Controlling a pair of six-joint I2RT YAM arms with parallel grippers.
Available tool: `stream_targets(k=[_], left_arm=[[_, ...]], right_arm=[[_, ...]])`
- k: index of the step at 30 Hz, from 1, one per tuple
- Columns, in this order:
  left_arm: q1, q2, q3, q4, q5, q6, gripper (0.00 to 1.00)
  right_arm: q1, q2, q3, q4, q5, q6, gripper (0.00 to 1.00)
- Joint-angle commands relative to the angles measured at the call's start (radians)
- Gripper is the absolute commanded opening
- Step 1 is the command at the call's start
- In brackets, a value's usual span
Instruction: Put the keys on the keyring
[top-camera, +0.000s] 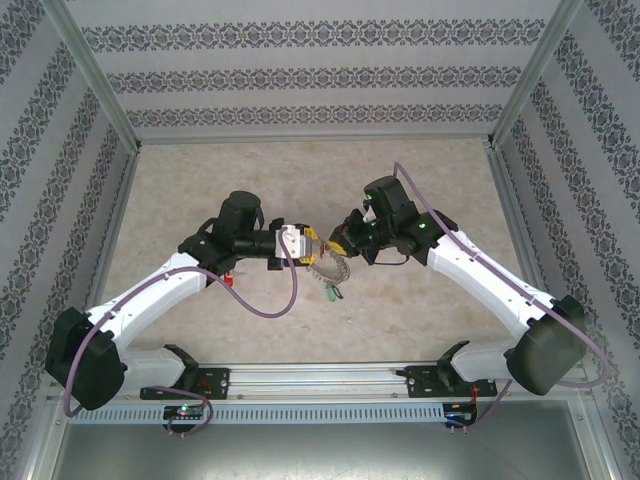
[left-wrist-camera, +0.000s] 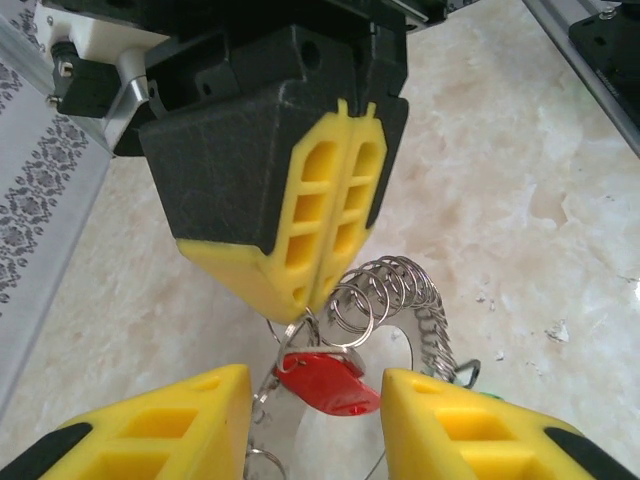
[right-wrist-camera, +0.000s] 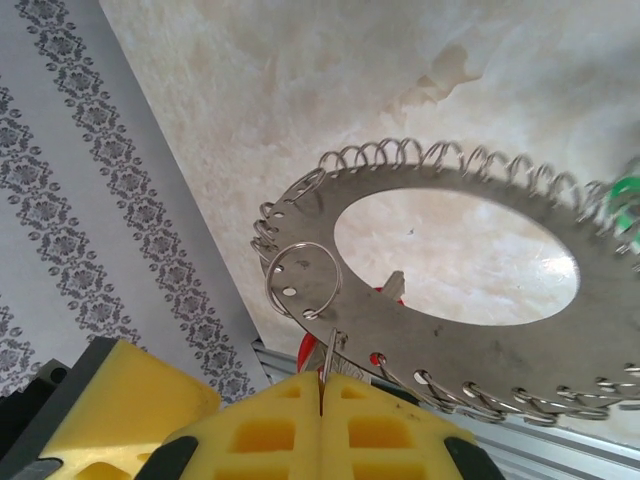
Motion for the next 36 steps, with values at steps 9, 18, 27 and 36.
stream_targets(k=[9,18,27,36], left_arm=[[-0.02,0.042,0.073,-0.066,0.084,0.008,0.35],[-0.029,0.081,0.112,-0.144,0.127,0.034,0.27],[-0.03,0.088,0.119,-0.142,0.093,0.032,0.19],[-0.058,0.078,0.099,-0.156,-0.062,0.062,0.0]], right_arm=[[0.002,-0.003,0.059,-0.04,-0.056,-0.078,0.0],[0.008,-0.006,0.059,-0.032,-0.058,-0.068,0.0],[0.012,-0.009,0.053,-0.018,-0.057,-0.051,0.0],[0.025,-0.018,0.039,0.017,-0.099,0.079,0.0]])
